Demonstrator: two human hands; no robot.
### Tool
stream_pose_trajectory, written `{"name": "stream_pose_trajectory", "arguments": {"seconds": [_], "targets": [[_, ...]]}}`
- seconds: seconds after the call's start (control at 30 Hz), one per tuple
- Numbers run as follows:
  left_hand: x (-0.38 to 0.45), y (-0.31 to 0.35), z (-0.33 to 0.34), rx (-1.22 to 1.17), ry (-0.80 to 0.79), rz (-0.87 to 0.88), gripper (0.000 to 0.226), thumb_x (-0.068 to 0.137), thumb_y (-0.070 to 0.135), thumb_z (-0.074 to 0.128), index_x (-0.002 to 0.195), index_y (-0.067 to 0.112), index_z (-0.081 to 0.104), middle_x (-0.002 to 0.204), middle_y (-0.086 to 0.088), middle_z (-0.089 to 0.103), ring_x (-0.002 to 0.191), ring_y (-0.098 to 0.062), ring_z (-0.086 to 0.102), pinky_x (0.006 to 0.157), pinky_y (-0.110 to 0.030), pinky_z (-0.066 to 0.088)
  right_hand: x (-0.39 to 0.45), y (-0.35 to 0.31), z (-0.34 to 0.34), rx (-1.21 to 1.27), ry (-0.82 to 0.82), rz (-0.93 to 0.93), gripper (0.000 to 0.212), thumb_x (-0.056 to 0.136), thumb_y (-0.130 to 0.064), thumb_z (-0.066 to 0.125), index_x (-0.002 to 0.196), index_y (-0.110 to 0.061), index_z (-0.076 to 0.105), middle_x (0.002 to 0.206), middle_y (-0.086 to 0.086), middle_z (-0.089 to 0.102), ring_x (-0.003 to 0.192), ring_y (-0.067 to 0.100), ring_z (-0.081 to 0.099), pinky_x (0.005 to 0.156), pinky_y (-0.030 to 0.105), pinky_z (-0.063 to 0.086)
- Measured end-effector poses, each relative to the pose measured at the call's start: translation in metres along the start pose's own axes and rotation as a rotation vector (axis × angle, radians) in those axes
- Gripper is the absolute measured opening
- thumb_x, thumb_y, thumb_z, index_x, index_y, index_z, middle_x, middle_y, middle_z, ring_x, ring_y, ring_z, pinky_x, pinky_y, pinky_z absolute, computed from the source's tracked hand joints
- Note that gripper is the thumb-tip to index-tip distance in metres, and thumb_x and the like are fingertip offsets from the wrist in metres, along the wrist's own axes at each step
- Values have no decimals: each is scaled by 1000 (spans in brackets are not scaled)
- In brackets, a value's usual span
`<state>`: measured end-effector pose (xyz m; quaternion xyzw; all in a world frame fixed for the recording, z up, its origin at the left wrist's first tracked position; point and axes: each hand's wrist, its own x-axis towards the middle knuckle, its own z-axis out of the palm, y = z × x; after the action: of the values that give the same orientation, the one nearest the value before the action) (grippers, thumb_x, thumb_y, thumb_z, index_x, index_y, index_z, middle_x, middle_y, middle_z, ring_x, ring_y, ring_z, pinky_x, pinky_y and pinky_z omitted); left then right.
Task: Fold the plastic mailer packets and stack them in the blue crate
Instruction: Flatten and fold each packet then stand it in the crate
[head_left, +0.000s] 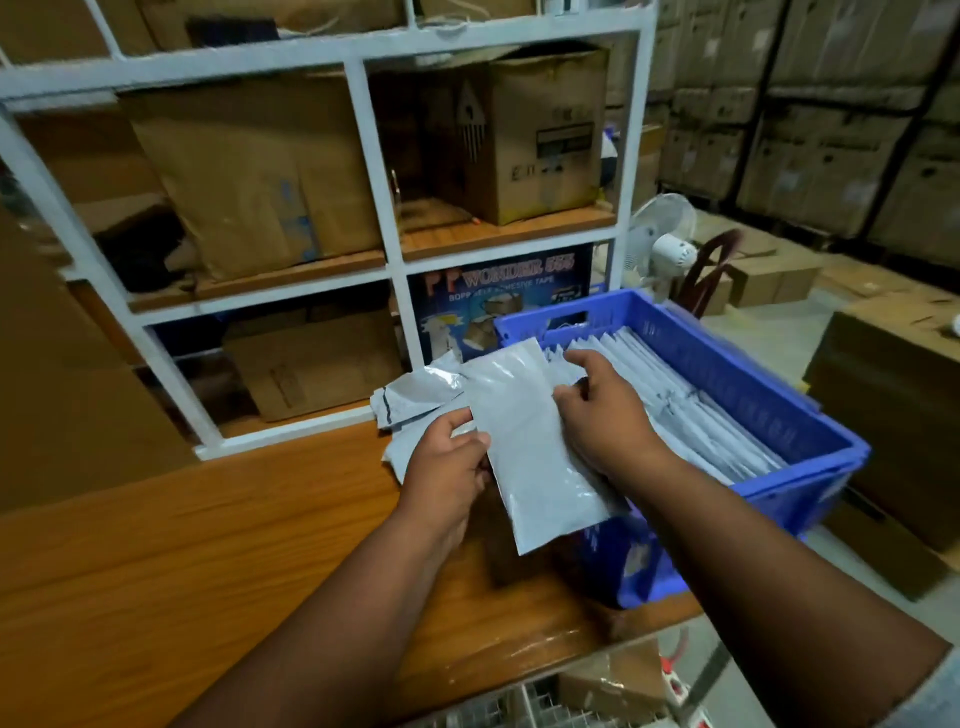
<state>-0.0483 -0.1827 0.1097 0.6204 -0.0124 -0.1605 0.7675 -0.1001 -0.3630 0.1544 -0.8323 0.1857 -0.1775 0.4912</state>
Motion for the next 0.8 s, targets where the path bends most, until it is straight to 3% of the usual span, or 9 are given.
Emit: {"name": "stream_pose_trajectory", "arguments": {"seconds": [0.1,0.17,0.23,0.37,0.47,0.53,0.67,0.73,0.8], "targets": [[3,11,29,-81,-36,1,33,107,9,63,137,23,63,124,-3,78,110,-24,78,98,-50,63,1,-5,-31,171,40,70,37,105,-24,58,141,-31,56,86,5,70,87,25,73,82,40,59],[3,15,46,-149,-79,0,31,107,4,60,134,19,63,122,-6,79,111,-26,77,100,-48,62,0,-6,-47,115,117,17,29,107,-23,57,135,-31,58,84,3,70,76,12,69,70,27,54],[2,16,65,-195,-136,17,29,107,-1,56,131,13,63,116,-9,80,110,-29,77,99,-47,62,0,-7,-62,72,141,0,28,107,-32,59,136,-32,58,88,-2,70,79,11,67,70,30,51],[11,14,104,-168,-170,39,30,104,-2,56,131,9,63,112,-13,80,101,-30,78,91,-46,64,6,-7,-85,-41,-28,-8,71,97,-44,76,157,-38,39,141,-1,65,116,20,66,102,37,53],[27,10,122,218,-82,192,37,100,15,61,137,20,59,102,3,80,94,-21,77,92,-47,62,26,-11,-110,-304,67,-68,101,97,-28,76,171,-36,8,159,12,51,136,34,56,105,36,44],[33,5,125,591,-69,340,42,103,22,59,145,21,54,107,12,74,96,-14,68,93,-38,53,43,-8,-123,-463,108,-130,104,94,-23,76,171,-38,7,151,22,57,128,43,61,104,43,51],[51,-29,119,1231,-119,431,55,102,29,55,154,16,43,156,-9,50,148,-33,41,125,-57,28,67,24,-113,-760,12,-184,69,97,-17,62,160,-39,41,138,17,67,117,41,67,91,45,56],[56,-47,113,1367,-190,344,60,106,29,47,162,14,31,175,-10,21,164,-30,9,131,-58,14,71,47,-97,-859,-103,-133,47,99,-18,57,143,-36,59,126,13,72,111,38,69,87,42,56],[58,-58,106,1382,-238,372,62,111,31,40,167,10,22,180,-9,4,166,-28,-7,133,-54,10,72,73,-84,-907,-241,-19,38,96,-17,62,130,-32,68,122,10,72,110,35,69,88,39,55]]}}
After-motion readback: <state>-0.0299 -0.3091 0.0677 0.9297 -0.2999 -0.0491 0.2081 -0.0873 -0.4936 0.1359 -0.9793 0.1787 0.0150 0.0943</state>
